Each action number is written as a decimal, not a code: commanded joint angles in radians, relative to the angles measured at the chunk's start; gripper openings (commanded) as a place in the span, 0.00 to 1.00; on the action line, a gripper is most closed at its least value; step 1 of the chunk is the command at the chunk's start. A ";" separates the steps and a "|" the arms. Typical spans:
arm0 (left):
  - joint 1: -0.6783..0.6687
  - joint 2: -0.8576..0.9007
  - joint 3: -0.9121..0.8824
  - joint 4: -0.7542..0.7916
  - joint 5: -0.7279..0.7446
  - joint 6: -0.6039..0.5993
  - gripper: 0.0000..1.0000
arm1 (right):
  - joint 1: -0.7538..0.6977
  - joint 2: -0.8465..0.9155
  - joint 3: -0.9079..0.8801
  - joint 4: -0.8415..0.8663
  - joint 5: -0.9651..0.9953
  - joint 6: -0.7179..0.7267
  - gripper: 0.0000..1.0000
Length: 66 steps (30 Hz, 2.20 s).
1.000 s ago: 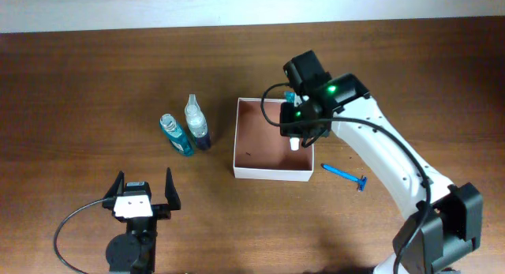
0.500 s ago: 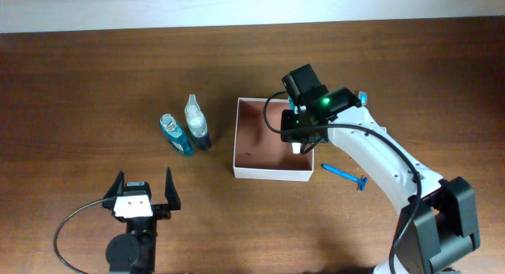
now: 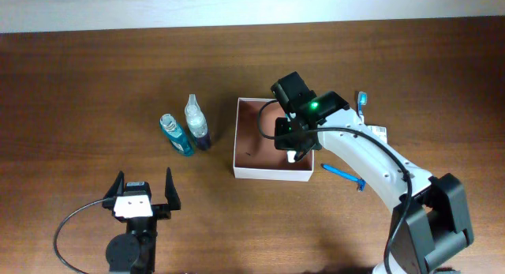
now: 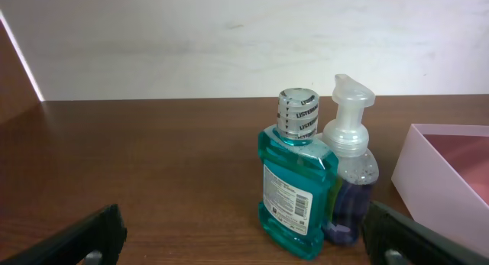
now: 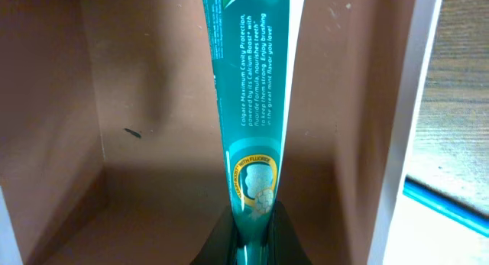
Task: Pack container
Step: 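Lift the toothpaste tube and carry it over the box with right gripper, then lower the tube into the box and open the right gripper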
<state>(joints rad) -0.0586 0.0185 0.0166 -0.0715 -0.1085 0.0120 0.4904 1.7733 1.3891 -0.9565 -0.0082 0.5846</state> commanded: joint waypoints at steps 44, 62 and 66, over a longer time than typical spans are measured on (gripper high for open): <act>0.000 -0.008 -0.008 0.000 0.010 0.019 1.00 | -0.035 0.076 -0.005 0.052 0.074 -0.040 0.11; 0.000 -0.008 -0.008 0.000 0.010 0.019 1.00 | -0.035 0.049 0.093 -0.050 0.070 -0.206 0.11; 0.000 -0.008 -0.008 0.000 0.010 0.019 1.00 | -0.052 0.005 0.194 -0.182 0.073 -0.231 0.12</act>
<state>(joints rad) -0.0586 0.0181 0.0166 -0.0715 -0.1085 0.0120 0.4572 1.8393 1.5009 -1.0794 0.0460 0.4046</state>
